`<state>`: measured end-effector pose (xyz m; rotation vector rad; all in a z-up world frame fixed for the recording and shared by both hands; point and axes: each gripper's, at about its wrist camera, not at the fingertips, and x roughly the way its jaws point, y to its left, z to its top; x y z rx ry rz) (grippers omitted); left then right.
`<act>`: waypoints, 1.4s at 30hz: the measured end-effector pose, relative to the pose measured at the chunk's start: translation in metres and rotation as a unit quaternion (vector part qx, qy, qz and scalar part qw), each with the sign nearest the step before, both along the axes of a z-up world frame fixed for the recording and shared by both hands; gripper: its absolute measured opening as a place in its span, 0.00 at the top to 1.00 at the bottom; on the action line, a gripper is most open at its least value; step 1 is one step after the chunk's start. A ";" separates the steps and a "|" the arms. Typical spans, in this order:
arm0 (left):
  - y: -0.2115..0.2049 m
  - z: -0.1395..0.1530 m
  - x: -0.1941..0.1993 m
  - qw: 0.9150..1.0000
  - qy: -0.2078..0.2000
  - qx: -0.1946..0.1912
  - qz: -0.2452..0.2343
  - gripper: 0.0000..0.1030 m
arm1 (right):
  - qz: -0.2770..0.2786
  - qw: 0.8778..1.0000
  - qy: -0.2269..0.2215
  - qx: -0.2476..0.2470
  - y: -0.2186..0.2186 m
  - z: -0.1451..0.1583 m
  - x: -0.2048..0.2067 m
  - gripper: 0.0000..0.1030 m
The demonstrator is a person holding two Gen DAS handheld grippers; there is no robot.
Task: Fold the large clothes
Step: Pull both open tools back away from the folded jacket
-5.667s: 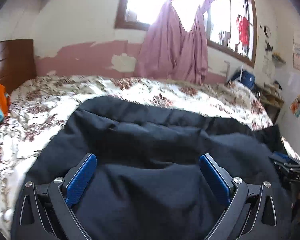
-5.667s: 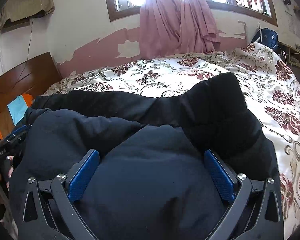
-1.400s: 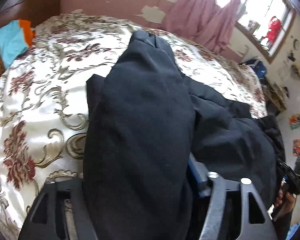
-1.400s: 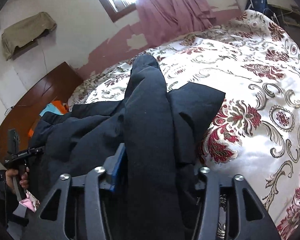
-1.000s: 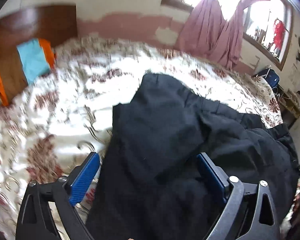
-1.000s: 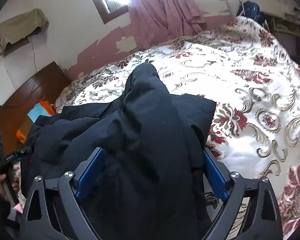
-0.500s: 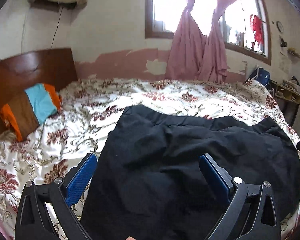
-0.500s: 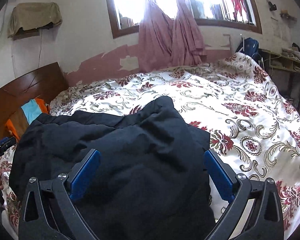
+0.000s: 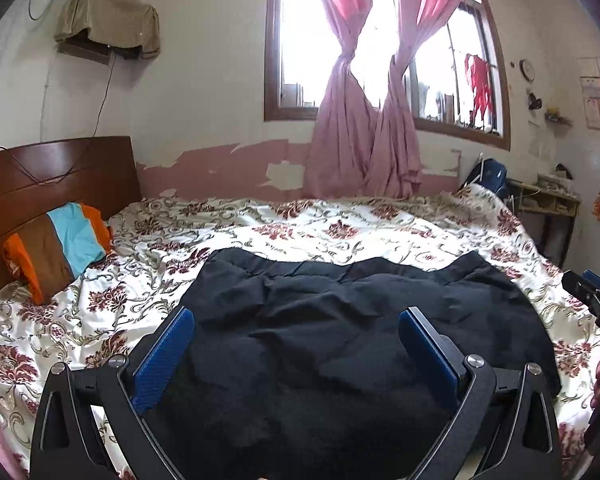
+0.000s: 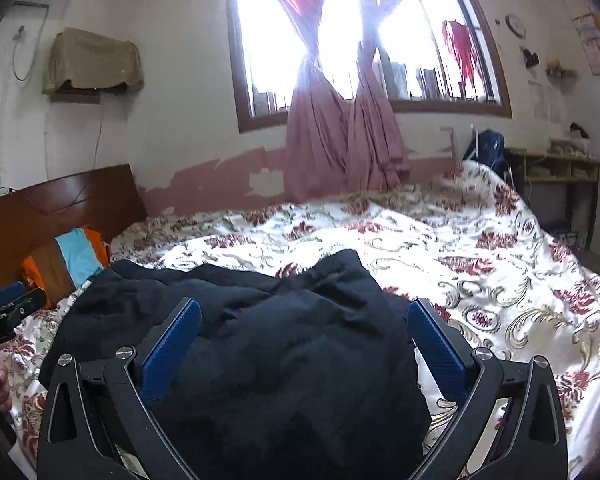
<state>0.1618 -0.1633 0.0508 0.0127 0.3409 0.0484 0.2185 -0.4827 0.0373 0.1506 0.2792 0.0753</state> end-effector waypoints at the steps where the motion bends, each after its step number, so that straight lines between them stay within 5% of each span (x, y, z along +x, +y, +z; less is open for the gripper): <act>1: -0.003 0.002 -0.006 1.000 -0.004 0.003 0.000 0.00 | 0.001 1.000 -0.006 -0.005 0.003 0.004 -0.007 0.02; 21: 0.020 0.006 -0.085 0.999 -0.013 -0.035 0.015 0.00 | 0.031 0.996 -0.054 -0.059 0.064 0.034 -0.094 0.02; 42: 0.025 -0.001 -0.108 0.998 -0.036 -0.013 0.041 0.00 | 0.028 0.996 -0.060 -0.065 0.084 0.024 -0.115 0.01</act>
